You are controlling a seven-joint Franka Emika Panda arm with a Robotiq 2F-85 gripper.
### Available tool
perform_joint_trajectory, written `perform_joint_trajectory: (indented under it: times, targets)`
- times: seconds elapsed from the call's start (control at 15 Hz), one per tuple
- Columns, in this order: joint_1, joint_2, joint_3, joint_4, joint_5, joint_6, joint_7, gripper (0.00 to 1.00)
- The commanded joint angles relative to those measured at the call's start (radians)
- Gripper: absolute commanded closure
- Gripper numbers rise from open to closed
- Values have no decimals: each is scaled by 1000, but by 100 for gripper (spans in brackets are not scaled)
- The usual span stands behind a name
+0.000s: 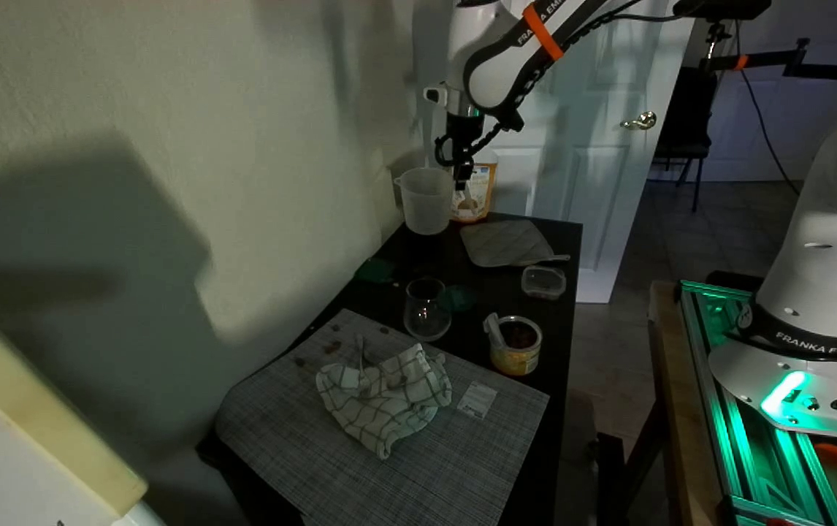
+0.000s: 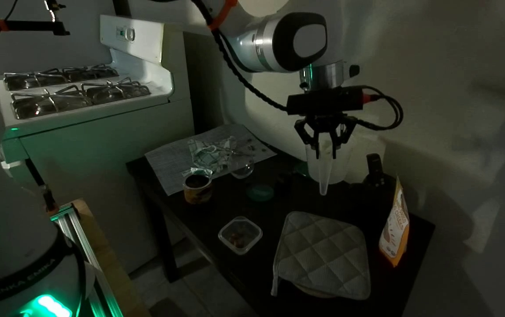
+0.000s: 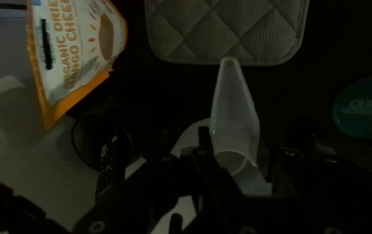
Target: Pour the contents in the jug into the clear bowl.
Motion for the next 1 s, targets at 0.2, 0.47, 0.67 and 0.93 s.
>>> perform_joint_trajectory:
  times: [0.2, 0.47, 0.67, 0.93]
  targets:
    - [-47, 107, 42, 18, 56, 10, -13, 88]
    - [-54, 130, 48, 25, 49, 37, -16, 88]
    - [-69, 151, 72, 43, 79, 11, -55, 76]
    - [-68, 139, 76, 50, 54, -18, -46, 24]
